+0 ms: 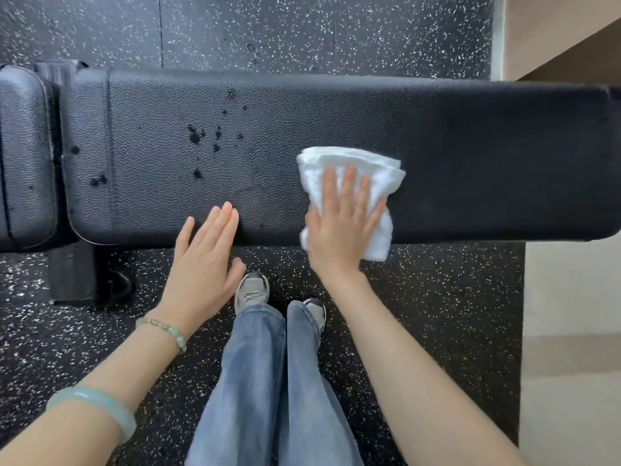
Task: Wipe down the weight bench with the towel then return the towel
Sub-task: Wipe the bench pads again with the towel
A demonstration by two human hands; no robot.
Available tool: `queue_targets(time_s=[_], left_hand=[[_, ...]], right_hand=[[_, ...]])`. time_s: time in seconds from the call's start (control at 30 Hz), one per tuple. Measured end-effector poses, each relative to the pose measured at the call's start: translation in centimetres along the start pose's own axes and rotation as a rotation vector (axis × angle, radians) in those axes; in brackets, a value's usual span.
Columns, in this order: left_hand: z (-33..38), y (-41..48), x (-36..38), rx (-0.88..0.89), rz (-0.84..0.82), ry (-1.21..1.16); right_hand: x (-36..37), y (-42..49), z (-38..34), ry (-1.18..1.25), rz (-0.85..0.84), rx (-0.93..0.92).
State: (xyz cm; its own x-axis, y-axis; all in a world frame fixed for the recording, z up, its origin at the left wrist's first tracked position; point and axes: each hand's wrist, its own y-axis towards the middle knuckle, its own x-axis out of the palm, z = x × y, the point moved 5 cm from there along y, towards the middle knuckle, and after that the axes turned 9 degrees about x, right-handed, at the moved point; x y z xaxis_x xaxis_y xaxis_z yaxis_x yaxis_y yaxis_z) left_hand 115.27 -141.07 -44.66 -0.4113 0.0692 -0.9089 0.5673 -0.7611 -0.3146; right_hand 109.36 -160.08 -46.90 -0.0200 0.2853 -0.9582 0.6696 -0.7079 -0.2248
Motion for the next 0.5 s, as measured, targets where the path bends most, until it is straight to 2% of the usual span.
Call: queue_targets(time_s=[0.13,0.27,0.3,0.4,0.5], left_hand=[[-0.3,-0.1,0.3,0.028,-0.005,-0.004],[-0.8,-0.1,-0.1,0.076,-0.024,0.048],[-1.1,-0.3,-0.3,0.082,-0.025,0.060],[-2.8,-0.7,-1.0,0.070,-0.016,0.086],[-5.1,-1.0,-1.4,0.032,0.000,0.078]], right_hand=[[1.7,-3.6,-5.6,-0.049,-0.098,-0.153],[1.5,-2.7,-3.5,-0.149,-0.171,-0.335],[1.0,-1.9,-1.7,-0.153,-0.133,-0.335],[-0.2,0.3,3.4,-0.123,-0.045,-0.185],[-0.2,0.1,3.1,-0.089,-0.020,-0.045]])
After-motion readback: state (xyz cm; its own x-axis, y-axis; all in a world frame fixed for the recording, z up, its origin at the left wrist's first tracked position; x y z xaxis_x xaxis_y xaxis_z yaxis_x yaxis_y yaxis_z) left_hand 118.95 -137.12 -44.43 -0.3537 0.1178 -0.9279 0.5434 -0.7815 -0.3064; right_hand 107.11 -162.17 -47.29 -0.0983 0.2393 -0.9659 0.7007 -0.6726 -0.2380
